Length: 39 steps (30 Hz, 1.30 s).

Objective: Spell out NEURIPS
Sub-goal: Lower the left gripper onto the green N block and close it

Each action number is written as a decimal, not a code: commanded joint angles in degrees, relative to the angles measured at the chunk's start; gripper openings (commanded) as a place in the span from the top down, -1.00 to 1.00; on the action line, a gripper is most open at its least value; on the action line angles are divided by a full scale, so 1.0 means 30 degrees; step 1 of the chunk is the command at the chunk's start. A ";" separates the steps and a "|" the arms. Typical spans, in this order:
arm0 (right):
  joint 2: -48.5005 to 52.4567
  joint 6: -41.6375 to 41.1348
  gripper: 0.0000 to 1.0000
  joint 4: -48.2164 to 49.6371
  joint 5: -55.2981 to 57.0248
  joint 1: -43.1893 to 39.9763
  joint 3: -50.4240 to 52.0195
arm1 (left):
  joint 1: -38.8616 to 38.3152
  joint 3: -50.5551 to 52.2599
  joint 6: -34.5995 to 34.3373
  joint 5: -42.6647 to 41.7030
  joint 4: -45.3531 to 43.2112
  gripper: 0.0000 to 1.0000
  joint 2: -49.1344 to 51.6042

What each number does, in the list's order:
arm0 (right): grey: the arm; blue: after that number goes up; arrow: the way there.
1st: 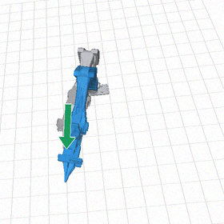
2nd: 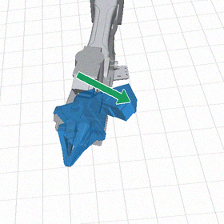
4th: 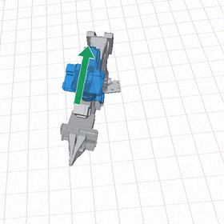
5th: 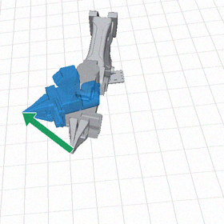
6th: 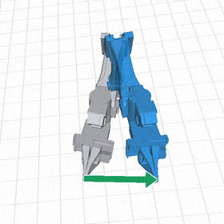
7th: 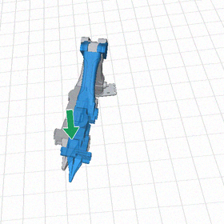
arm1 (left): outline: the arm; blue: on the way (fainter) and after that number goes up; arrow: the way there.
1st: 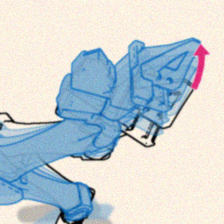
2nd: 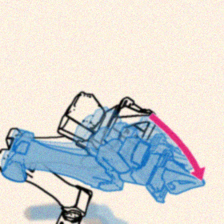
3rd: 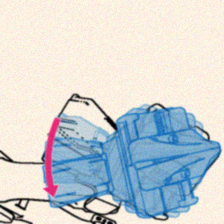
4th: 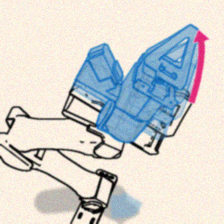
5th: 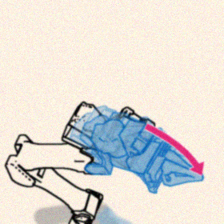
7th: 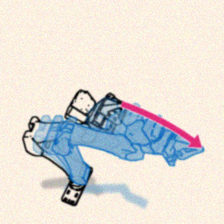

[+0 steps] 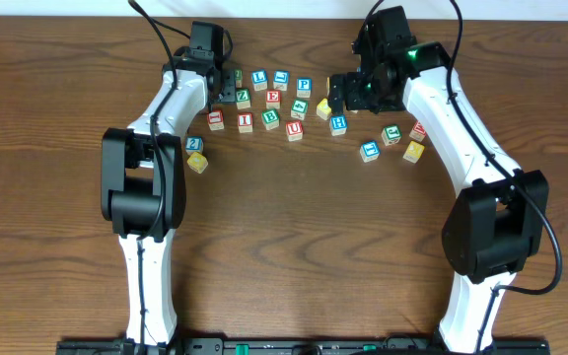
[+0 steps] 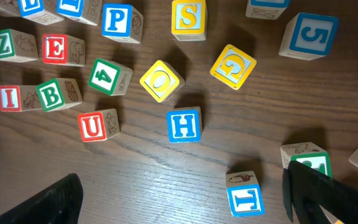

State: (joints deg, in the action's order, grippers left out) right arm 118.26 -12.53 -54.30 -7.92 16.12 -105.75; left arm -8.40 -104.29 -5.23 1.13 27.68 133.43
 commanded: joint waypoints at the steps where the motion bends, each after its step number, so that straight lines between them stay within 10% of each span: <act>1: 0.0015 0.0058 -0.98 0.0029 0.0087 0.0146 -0.0102 | -0.0015 0.0036 0.0153 0.0357 -0.0051 -0.01 0.0495; 39: 0.0015 0.0058 -0.99 0.0029 0.0087 0.0160 -0.0102 | -0.0015 0.0007 0.0095 0.0350 0.0415 0.44 -0.2280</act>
State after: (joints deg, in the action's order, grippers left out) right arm 118.26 -12.53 -54.30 -7.92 16.12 -105.75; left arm -8.40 -104.27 -5.06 1.69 28.12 133.60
